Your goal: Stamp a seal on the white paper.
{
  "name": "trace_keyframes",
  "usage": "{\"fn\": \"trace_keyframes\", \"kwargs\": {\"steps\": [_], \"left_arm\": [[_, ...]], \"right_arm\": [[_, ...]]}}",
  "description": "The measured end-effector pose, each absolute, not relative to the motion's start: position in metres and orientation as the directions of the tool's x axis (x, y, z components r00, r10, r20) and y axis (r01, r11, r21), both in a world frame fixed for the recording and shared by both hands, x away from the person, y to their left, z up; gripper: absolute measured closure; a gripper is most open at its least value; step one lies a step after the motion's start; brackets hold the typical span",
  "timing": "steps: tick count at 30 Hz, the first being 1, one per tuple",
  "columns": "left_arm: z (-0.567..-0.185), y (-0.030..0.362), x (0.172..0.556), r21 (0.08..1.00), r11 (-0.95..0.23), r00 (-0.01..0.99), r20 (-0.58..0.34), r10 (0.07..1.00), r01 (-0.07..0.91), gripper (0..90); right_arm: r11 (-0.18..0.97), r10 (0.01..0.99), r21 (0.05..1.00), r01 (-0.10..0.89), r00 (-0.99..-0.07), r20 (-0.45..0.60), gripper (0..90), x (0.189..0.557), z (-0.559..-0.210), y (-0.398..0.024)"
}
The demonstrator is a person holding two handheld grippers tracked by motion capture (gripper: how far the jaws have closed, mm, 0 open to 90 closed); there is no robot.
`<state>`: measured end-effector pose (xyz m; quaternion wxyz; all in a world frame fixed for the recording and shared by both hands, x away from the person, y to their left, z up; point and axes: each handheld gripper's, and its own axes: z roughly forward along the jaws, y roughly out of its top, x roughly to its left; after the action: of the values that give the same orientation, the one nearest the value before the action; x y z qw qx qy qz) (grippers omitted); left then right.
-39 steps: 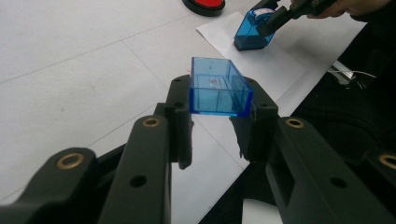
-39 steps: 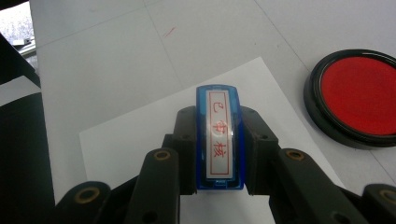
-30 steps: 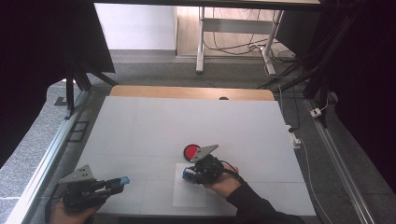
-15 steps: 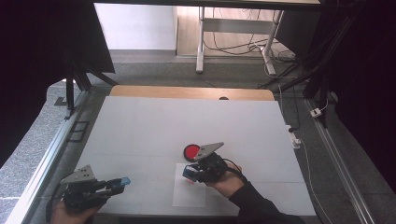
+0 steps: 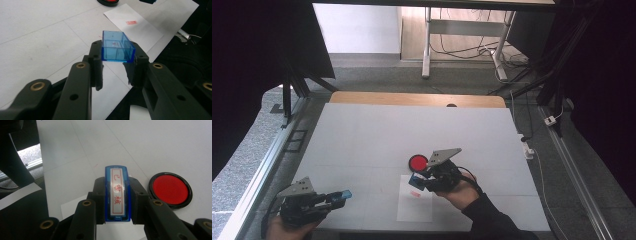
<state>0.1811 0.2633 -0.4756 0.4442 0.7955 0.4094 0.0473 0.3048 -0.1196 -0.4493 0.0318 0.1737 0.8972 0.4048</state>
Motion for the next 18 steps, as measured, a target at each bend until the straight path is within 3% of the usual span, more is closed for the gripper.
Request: {"fn": "trace_keyframes", "kwargs": {"steps": [18], "left_arm": [[-0.476, 0.263, 0.182, 0.743, -0.272, 0.661, -0.292, 0.691, 0.612, 68.6]], "right_arm": [[0.578, 0.324, 0.776, 0.254, -0.944, 0.068, 71.2, 0.299, -0.431, -0.127]]}}
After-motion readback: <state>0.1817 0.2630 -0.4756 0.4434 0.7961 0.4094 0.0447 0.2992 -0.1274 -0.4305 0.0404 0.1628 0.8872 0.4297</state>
